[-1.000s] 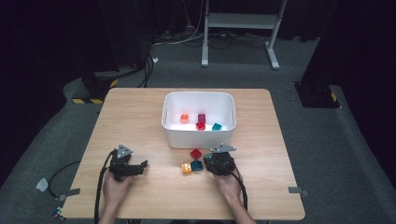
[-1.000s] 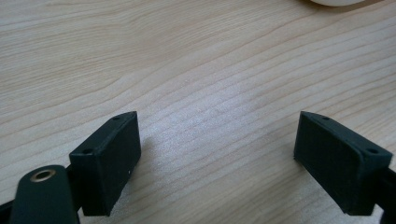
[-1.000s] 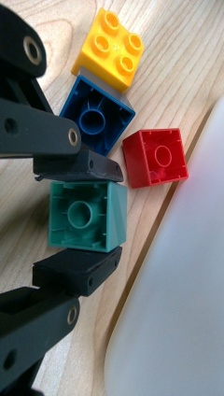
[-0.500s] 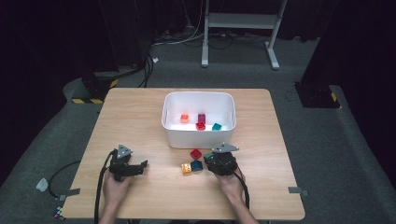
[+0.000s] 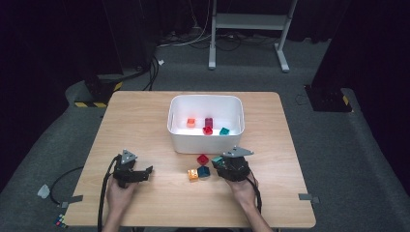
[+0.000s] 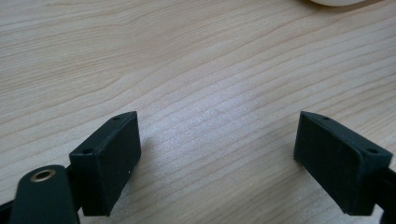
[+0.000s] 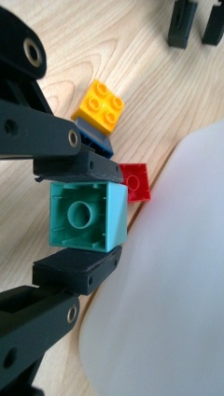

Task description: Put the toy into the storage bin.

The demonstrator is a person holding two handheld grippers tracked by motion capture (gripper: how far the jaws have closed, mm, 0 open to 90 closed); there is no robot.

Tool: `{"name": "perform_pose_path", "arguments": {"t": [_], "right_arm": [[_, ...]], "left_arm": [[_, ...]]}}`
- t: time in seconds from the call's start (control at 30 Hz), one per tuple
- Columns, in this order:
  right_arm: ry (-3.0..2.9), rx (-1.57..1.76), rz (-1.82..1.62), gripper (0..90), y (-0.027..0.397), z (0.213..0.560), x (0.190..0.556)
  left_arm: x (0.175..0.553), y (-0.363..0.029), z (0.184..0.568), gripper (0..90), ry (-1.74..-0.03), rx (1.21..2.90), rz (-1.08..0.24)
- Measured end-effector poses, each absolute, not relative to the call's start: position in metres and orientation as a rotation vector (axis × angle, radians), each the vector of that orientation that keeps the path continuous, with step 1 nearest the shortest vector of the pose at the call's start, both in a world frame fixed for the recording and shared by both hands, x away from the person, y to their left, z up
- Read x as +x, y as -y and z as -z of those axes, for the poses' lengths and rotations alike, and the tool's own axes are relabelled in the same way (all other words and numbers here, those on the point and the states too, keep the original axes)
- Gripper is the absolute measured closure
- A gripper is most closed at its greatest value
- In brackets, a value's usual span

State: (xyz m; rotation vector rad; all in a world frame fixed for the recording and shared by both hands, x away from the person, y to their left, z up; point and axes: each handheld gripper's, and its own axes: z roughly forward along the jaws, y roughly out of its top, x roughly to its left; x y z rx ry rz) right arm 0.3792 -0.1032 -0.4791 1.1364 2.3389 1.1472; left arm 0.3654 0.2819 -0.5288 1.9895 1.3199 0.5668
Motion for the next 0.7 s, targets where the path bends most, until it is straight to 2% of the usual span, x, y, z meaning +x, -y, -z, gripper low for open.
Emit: {"name": "perform_pose_path", "arguments": {"t": [0.7], "right_arm": [[-2.342,1.055,-1.262,58.9,0.115,0.438,0.380]], "left_arm": [[0.365,-0.282,0.529,14.8,-1.320,1.989,-0.567]]}}
